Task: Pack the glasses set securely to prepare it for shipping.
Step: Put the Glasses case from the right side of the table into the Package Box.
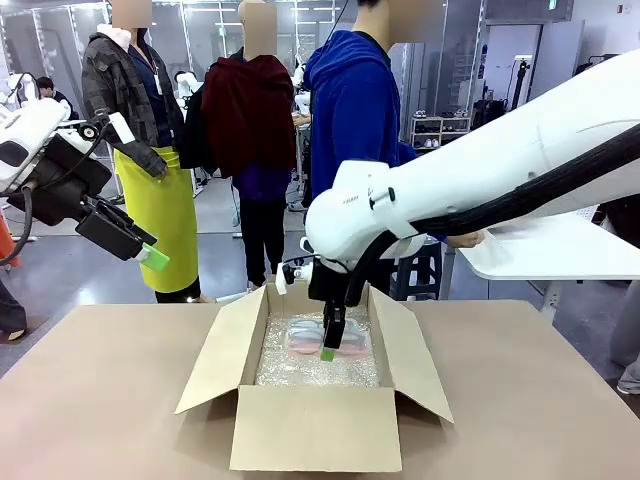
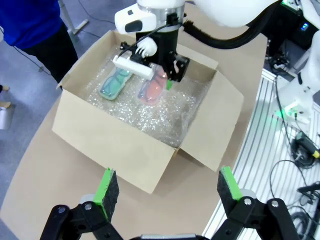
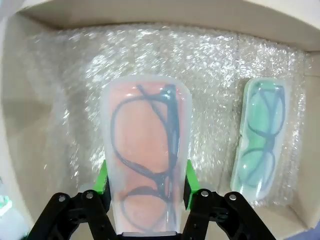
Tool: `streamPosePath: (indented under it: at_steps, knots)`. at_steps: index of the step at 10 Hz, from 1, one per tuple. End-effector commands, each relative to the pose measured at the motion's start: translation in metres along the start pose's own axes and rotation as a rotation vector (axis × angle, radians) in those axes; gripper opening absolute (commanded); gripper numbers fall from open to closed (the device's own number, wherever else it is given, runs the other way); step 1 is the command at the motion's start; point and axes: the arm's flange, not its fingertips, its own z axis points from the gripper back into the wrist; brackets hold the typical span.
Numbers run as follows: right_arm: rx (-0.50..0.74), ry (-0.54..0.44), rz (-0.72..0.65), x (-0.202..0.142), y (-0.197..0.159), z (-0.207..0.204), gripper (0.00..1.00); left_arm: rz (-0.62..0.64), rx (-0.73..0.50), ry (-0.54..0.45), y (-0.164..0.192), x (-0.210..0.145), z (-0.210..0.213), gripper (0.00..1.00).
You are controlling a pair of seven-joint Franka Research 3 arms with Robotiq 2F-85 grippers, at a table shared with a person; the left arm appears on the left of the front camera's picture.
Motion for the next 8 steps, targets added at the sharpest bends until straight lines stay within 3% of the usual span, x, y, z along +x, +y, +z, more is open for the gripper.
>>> streamPosePath:
  at_steps: [1, 3, 5, 6, 8]
  knots:
    - [-0.034, -0.025, -0.082, -0.002, -0.003, -0.02, 0.42, -0.019, -0.024, -0.01, 0.002, -0.001, 0.003, 1.0]
    - [-0.004, 0.011, -0.106, -0.003, -0.008, -0.036, 0.42, -0.019, -0.024, -0.01, 0.002, -0.001, 0.003, 1.0]
    - [-0.002, 0.024, -0.111, -0.004, -0.009, -0.039, 0.93, -0.019, -0.024, -0.01, 0.002, -0.001, 0.003, 1.0]
    - [0.003, 0.016, -0.124, -0.008, -0.009, -0.038, 1.0, -0.019, -0.024, -0.01, 0.002, -0.001, 0.003, 1.0]
    - [-0.026, -0.009, -0.139, -0.007, -0.006, -0.03, 1.0, -0.019, -0.024, -0.01, 0.002, -0.001, 0.003, 1.0]
